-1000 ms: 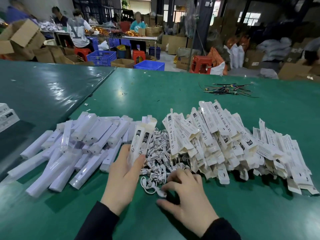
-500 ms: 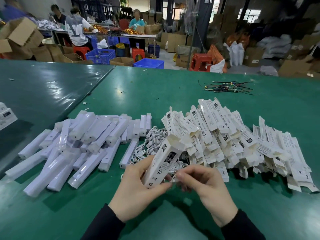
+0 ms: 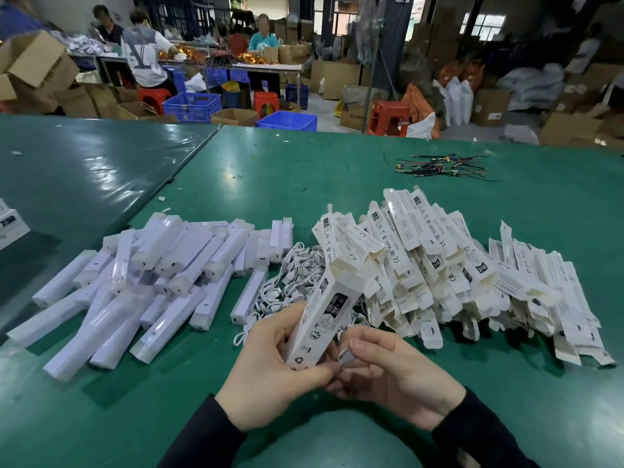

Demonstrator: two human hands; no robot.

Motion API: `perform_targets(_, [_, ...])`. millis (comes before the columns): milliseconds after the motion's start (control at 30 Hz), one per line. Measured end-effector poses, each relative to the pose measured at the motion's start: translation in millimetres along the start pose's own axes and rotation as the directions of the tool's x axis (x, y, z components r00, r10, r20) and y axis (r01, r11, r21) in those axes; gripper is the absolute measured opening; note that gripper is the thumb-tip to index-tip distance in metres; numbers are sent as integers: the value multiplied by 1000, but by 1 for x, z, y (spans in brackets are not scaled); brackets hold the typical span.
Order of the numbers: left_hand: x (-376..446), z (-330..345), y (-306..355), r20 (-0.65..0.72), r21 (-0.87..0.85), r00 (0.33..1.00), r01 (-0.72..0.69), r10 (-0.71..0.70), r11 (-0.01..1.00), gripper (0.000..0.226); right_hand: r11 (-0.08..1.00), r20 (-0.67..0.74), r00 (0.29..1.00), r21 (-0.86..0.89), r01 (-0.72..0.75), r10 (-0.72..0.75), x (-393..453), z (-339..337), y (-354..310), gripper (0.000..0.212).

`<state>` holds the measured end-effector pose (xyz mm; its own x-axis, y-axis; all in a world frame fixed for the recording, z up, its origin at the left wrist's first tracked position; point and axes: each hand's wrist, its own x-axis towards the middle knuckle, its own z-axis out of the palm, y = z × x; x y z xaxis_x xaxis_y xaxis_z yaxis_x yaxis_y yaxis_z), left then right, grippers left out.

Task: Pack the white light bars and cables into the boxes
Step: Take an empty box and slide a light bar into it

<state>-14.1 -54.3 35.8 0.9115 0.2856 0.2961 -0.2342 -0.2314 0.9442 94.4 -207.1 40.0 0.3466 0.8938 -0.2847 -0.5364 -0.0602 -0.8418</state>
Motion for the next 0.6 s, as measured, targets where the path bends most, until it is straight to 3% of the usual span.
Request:
perform_targets(133, [0,3,-1,3,15,999,-36,36,999,32,996,-41,997,-56,-72,69,-2,-3,-5,47])
perform_targets(333, [-1,6,-6,2,38,998,-67,67,997,28,987,-86,987,-79,-140,133,-6,-8,-9,25])
perform_targets(467, [-1,4,-8,-65,165,997,-25,36,986,51,995,-211,974,-66,69,-82,-9,-15,-17,32])
perform_targets(600, [2,-2,-13,-91,342,995,2,32,940,48,879,-342,812,-128,459,-474,-20,-18,-29,32])
